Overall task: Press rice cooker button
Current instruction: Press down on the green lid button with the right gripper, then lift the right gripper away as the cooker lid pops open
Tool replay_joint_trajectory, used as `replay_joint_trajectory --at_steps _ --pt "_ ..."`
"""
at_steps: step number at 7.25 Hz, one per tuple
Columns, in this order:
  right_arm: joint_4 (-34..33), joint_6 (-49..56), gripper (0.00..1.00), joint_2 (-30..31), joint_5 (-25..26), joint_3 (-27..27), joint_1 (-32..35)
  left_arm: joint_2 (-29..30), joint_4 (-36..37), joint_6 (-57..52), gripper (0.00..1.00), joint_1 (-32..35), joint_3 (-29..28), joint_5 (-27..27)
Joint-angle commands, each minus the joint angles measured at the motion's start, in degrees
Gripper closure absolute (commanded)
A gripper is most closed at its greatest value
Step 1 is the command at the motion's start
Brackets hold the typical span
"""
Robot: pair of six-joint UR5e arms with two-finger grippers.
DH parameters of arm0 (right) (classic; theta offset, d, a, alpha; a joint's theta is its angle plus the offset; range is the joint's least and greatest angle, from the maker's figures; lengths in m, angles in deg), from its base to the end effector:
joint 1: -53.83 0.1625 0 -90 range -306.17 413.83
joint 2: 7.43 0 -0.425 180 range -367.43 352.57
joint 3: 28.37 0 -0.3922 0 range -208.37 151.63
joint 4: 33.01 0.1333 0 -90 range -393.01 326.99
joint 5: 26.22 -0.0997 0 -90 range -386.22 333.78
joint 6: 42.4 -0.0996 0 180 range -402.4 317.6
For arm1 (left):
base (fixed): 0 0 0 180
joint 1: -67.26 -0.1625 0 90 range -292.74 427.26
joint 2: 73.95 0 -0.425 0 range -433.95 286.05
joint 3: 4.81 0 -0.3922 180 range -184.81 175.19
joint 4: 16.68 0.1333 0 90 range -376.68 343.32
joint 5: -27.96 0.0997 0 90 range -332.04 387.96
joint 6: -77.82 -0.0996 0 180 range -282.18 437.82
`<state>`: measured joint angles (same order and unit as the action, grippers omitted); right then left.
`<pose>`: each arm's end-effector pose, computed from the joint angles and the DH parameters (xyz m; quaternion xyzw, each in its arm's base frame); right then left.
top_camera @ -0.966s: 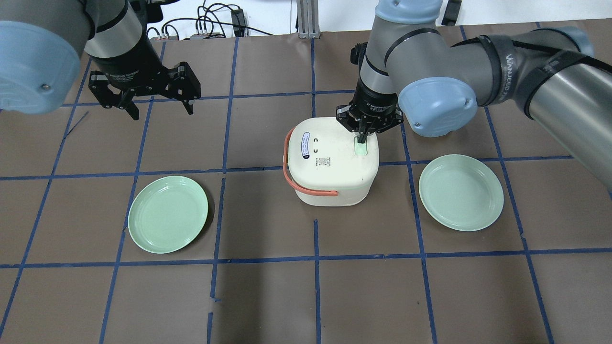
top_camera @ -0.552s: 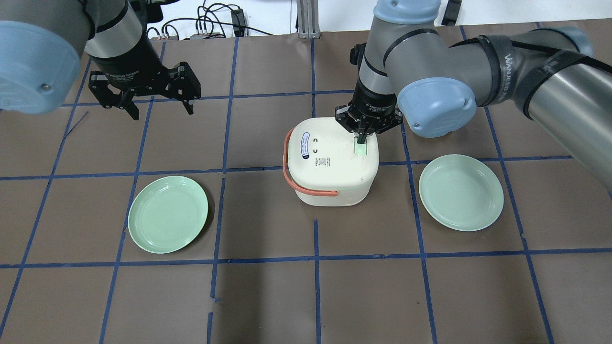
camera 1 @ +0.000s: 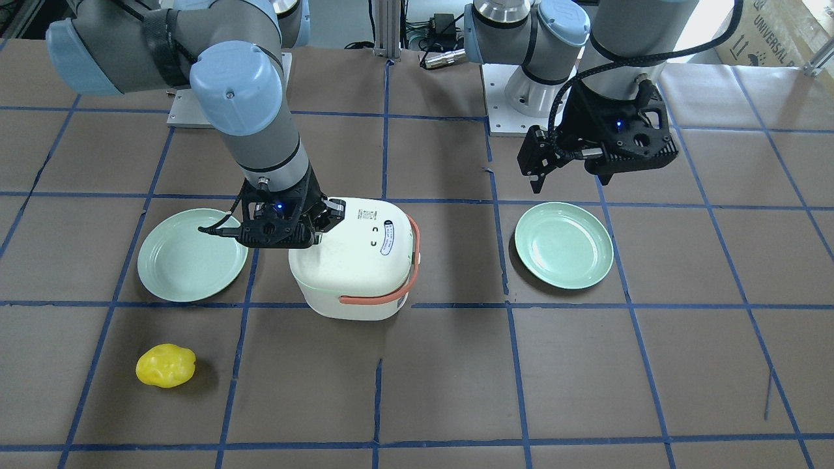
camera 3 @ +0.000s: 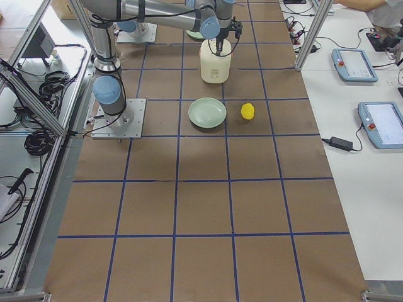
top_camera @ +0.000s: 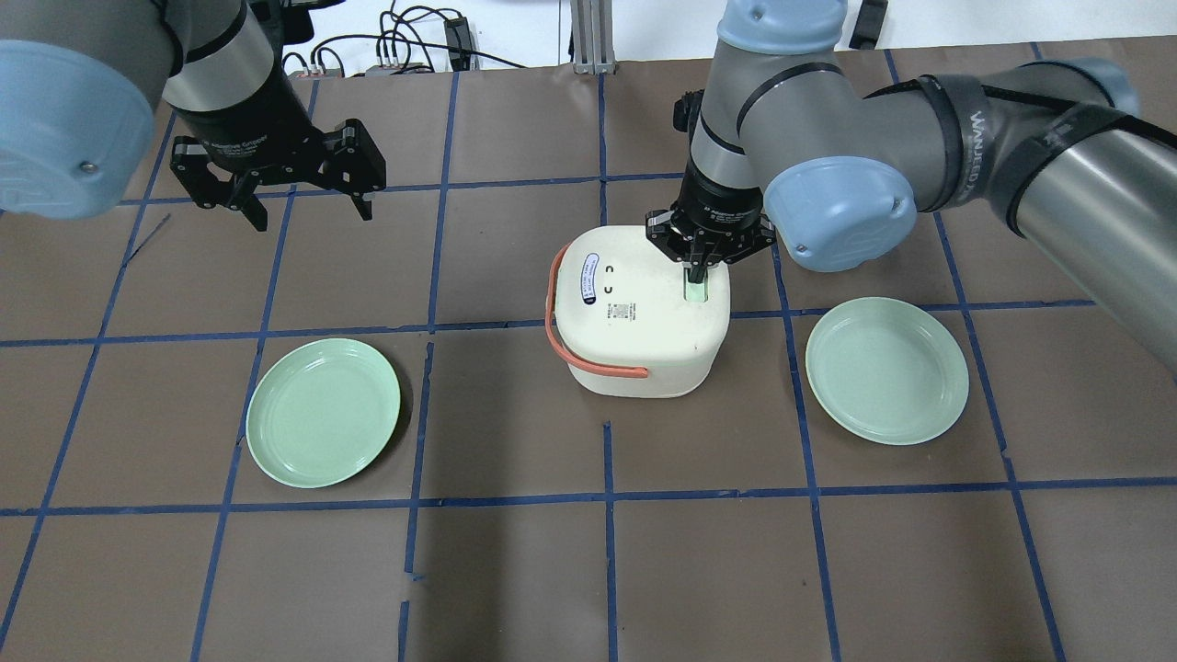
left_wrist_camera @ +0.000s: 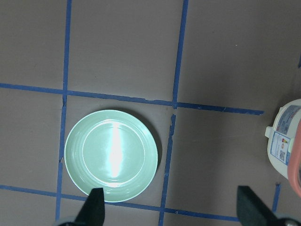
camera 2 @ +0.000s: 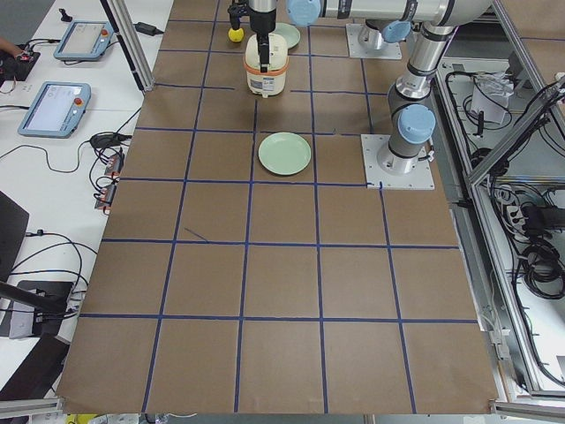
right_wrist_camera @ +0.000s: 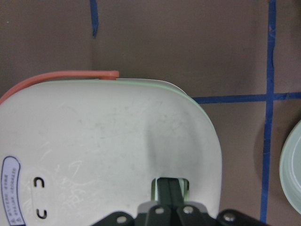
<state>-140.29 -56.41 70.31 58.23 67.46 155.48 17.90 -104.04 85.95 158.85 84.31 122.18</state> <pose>0.2533 -0.5209 0.3555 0.0209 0.9986 0.0176 0.0456 -0.1400 -0.5047 0.4843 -0.0575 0.9976 -0.0176 0.0354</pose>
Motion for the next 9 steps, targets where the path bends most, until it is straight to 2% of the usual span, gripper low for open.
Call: replay_joint_trajectory --at_steps 1,3,4,6,7,8,9 --pt "-0.12 0.03 0.91 0.13 0.01 -0.03 0.04 0.0 0.0 0.04 0.0 0.0 0.0 0.0" --pt "0.84 -0.06 0.84 0.65 -0.51 -2.65 -0.05 0.0 0.0 0.04 0.0 0.0 0.0 0.0" --pt "4.24 -0.06 0.8 1.27 -0.51 -5.8 -0.31 0.0 0.0 0.04 0.0 0.0 0.0 0.0" --pt "18.0 1.16 0.79 0.75 0.36 -17.2 -2.15 0.0 0.0 -0.05 0.0 0.0 0.0 0.0" --pt "23.73 3.96 0.78 0.66 1.32 -21.35 -4.94 0.0 0.0 -0.05 0.0 0.0 0.0 0.0" --pt "27.35 6.94 0.74 1.44 2.2 -22.78 -7.49 0.0 0.0 0.04 0.0 0.0 0.0 0.0" --pt "28.6 8.19 0.58 2.67 4.65 -22.79 -9.08 0.0 0.0 0.04 0.0 0.0 0.0 0.0"
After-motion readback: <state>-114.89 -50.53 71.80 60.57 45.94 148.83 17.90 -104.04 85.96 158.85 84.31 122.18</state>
